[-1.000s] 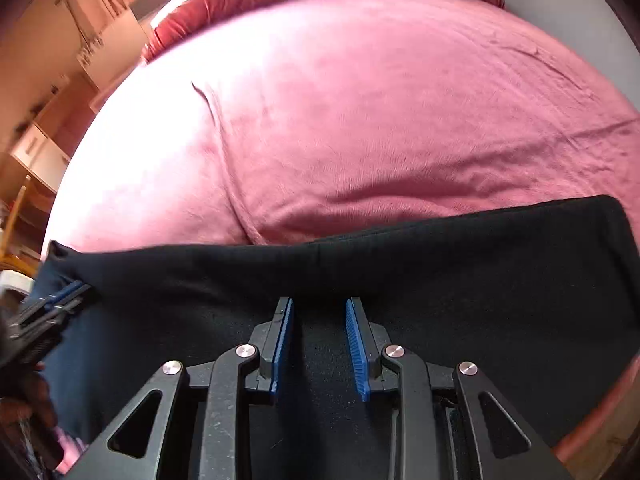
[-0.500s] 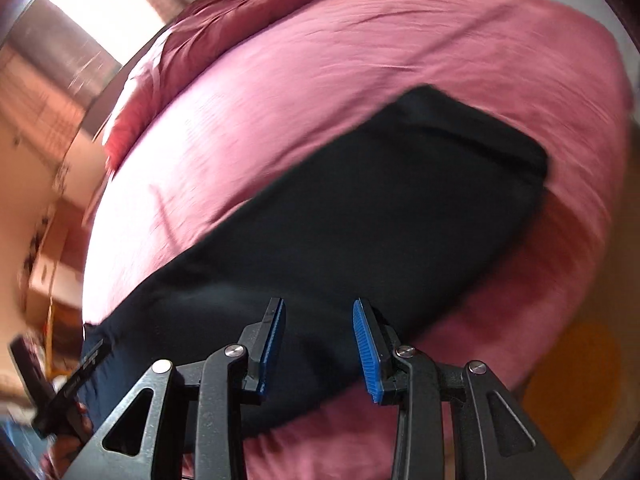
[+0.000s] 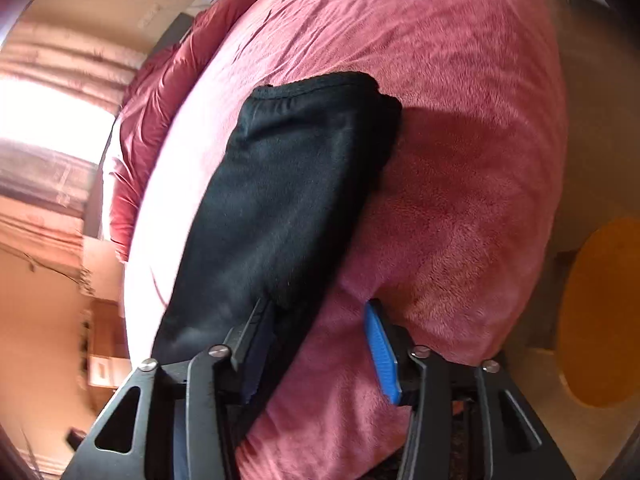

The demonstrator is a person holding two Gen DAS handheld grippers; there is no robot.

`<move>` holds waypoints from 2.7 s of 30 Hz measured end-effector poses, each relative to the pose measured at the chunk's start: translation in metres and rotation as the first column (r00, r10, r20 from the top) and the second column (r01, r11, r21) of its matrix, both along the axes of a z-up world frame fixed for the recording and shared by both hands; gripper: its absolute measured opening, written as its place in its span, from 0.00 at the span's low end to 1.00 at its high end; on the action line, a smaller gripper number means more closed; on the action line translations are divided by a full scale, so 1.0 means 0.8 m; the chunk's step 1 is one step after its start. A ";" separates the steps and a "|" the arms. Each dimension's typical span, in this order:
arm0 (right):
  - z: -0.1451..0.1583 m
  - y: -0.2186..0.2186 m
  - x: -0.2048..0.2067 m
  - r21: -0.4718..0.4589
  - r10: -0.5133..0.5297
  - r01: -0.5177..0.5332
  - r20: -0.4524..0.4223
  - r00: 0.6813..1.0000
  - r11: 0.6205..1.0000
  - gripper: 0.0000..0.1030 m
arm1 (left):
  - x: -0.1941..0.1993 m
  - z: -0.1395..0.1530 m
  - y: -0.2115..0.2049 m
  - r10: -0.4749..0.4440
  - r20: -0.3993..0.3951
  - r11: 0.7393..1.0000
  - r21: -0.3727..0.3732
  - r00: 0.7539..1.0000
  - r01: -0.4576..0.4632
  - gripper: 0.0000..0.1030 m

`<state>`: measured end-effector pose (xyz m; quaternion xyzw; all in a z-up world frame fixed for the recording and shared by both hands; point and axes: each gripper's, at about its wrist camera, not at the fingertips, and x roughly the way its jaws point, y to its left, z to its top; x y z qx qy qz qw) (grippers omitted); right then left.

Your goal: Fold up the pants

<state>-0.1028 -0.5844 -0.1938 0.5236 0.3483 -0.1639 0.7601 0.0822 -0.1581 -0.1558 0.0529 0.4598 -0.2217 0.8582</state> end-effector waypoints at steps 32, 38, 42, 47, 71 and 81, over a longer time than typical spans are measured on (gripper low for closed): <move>0.007 -0.071 -0.023 0.065 -0.161 0.154 0.112 0.981 0.986 0.30 | -0.020 -0.034 0.112 0.194 -0.111 0.981 0.029 0.975 -0.192 0.32; 0.056 -0.056 -0.003 -0.049 -0.048 0.054 0.111 0.993 0.997 0.16 | -0.023 -0.030 0.115 0.171 -0.119 0.985 0.005 0.978 -0.171 0.32; 0.117 -0.017 0.015 -0.171 0.104 -0.079 0.142 0.984 0.982 0.16 | -0.023 -0.030 0.124 0.158 -0.166 0.986 -0.035 0.973 -0.166 0.32; 0.172 0.052 0.046 -0.277 0.284 -0.231 0.172 0.943 0.933 0.16 | -0.017 -0.030 0.147 0.178 -0.224 0.974 -0.096 0.958 -0.204 0.32; 0.072 0.447 0.150 -0.381 0.815 -0.807 -0.193 0.547 0.451 0.16 | 0.017 -0.027 0.195 -0.028 -0.460 0.810 -0.531 0.887 -0.250 0.35; 0.070 0.510 0.145 -0.459 0.882 -0.851 -0.249 0.399 0.255 0.48 | 0.045 -0.062 0.174 -0.037 -0.583 0.789 -0.516 0.812 -0.334 0.62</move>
